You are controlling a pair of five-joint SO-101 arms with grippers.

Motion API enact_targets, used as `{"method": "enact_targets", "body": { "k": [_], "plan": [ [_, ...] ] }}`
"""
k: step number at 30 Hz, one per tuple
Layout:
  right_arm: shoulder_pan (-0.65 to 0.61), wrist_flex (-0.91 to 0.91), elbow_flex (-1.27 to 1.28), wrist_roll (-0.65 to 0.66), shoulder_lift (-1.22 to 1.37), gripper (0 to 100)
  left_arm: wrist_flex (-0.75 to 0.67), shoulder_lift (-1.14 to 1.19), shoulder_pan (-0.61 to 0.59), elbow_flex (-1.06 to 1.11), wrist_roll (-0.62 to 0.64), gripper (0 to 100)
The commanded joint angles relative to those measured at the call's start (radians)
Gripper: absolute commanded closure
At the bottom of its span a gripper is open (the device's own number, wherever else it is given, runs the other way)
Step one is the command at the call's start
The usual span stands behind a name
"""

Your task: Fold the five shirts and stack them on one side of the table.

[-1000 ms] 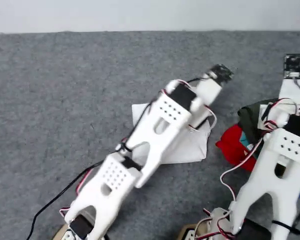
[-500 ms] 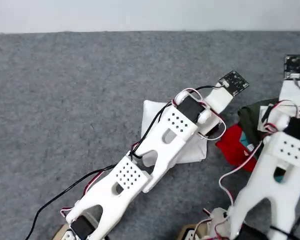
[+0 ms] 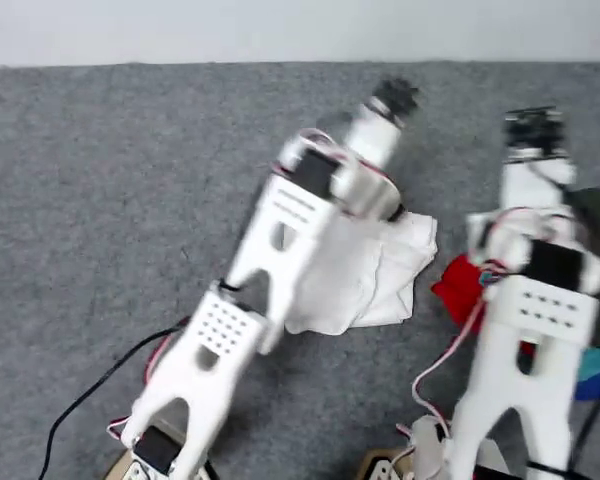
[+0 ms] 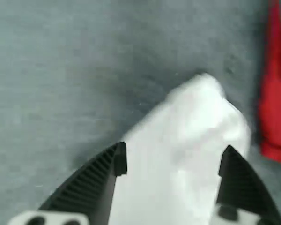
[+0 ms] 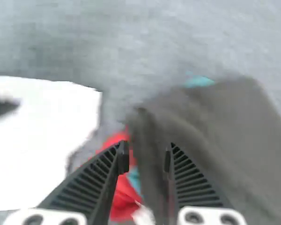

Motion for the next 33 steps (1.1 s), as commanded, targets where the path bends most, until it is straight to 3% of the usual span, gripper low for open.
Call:
{"method": "enact_targets", "body": {
  "k": [1, 9, 12, 17, 33],
  "plan": [
    [-0.140, -0.137, 0.057, 0.005, 0.012, 85.9, 0.018, -0.132, -0.094, -0.010, 0.005, 69],
    [-0.189, -0.298, 0.063, 0.002, 0.282, 85.9, 0.018, -0.138, -0.126, 0.386, 0.000, 69],
    [-0.208, -0.337, 0.049, 0.000, 0.334, 85.9, 0.017, -0.140, -0.160, 0.472, -0.068, 69],
    [-0.268, -0.366, 0.052, 0.000, 0.400, 85.9, 0.017, -0.133, -0.250, 0.544, -0.199, 69],
    [-0.280, -0.452, 0.049, 0.003, 0.677, 85.9, 0.017, -0.146, -0.298, 0.572, -0.204, 69]
  ]
}}
